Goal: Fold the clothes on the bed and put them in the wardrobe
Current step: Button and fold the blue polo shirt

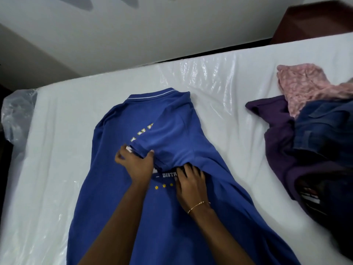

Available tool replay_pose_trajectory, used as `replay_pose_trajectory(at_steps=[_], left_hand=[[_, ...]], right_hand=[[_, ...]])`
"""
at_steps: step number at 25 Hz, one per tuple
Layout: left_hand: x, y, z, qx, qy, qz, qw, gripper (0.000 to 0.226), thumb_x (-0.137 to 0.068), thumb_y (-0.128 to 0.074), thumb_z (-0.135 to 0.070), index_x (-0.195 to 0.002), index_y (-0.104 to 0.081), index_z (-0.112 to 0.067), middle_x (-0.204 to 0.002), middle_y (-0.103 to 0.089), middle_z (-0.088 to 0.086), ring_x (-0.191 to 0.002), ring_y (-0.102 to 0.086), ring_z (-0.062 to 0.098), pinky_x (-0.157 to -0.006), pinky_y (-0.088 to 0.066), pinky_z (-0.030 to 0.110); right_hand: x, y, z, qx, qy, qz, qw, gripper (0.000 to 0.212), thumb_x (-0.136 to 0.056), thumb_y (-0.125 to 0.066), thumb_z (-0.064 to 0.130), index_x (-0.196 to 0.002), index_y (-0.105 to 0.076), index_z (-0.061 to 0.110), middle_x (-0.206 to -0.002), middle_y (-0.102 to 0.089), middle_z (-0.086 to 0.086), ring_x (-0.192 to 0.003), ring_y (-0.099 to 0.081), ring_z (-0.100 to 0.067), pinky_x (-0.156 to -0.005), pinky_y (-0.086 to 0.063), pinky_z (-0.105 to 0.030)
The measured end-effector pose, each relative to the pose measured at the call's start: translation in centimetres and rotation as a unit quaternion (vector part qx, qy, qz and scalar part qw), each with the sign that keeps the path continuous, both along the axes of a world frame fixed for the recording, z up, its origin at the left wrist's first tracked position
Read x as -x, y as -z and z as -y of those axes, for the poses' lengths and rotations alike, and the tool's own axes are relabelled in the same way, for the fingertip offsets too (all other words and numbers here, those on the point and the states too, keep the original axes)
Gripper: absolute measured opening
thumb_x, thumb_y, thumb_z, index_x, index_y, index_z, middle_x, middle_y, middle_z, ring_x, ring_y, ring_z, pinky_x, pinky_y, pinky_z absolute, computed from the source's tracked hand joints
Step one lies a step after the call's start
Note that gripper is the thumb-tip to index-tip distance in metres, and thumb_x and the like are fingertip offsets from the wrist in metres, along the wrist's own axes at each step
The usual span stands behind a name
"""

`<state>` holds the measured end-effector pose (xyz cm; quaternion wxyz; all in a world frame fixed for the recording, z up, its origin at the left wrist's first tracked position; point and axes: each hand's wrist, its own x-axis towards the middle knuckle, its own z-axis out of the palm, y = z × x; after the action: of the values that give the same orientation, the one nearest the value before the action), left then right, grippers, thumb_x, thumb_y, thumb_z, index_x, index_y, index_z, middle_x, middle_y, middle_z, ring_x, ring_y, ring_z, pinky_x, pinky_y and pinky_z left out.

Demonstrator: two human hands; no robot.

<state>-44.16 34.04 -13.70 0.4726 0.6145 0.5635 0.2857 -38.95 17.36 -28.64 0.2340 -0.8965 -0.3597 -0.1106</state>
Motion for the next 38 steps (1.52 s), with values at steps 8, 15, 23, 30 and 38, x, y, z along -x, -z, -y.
replay_pose_trajectory(at_steps=[8,15,23,30,38], left_hand=[[0.7,2.5,9.7,-0.206,0.313,-0.087,0.923,0.017,-0.089,-0.079,-0.014,-0.101,-0.070,-0.021,-0.103,-0.063,-0.006,-0.087,-0.061,0.011,-0.080,-0.056,0.036],[-5.6,2.1,16.5,-0.089,0.414,-0.105,0.900,0.027,-0.104,-0.062,-0.030,-0.124,-0.072,-0.014,-0.109,-0.077,0.004,-0.095,-0.073,0.018,-0.085,-0.055,0.027],[-7.5,-0.2,21.3,0.230,0.233,-0.016,0.945,0.035,-0.093,-0.080,-0.033,-0.090,-0.073,0.001,-0.087,-0.075,0.020,-0.075,-0.071,0.026,-0.069,-0.061,0.035],[-6.2,0.2,19.9,0.235,0.222,0.006,0.946,0.033,-0.110,-0.048,-0.032,-0.118,-0.066,-0.006,-0.107,-0.069,0.015,-0.096,-0.069,0.033,-0.077,-0.059,0.042],[-3.9,-1.8,20.5,0.203,0.159,0.057,0.965,0.048,-0.106,-0.051,-0.053,-0.100,-0.069,-0.009,-0.094,-0.072,0.010,-0.084,-0.070,0.027,-0.070,-0.057,0.037]], right_hand=[[-1.1,-4.3,10.3,0.020,0.256,-0.031,0.966,0.069,-0.090,-0.092,-0.010,-0.152,-0.091,0.021,-0.162,-0.080,-0.009,-0.151,-0.068,-0.036,-0.111,-0.075,-0.067],[-4.4,-6.0,17.2,0.082,0.174,-0.254,0.948,0.047,-0.116,-0.085,0.018,-0.162,-0.082,0.027,-0.150,-0.068,-0.006,-0.129,-0.068,-0.037,-0.112,-0.076,-0.059],[-4.8,-8.3,21.7,-0.098,0.159,-0.478,0.858,0.016,-0.130,-0.067,0.024,-0.135,-0.070,0.009,-0.137,-0.082,-0.020,-0.123,-0.075,-0.038,-0.113,-0.066,-0.054],[-2.6,-8.5,22.7,-0.031,0.157,-0.376,0.913,0.009,-0.105,-0.095,0.009,-0.113,-0.091,0.006,-0.098,-0.089,-0.012,-0.082,-0.069,-0.028,-0.085,-0.072,-0.043],[4.8,-11.2,23.0,0.121,0.043,-0.393,0.910,0.026,-0.111,-0.081,0.013,-0.134,-0.069,0.008,-0.135,-0.081,-0.022,-0.116,-0.078,-0.048,-0.094,-0.069,-0.052]])
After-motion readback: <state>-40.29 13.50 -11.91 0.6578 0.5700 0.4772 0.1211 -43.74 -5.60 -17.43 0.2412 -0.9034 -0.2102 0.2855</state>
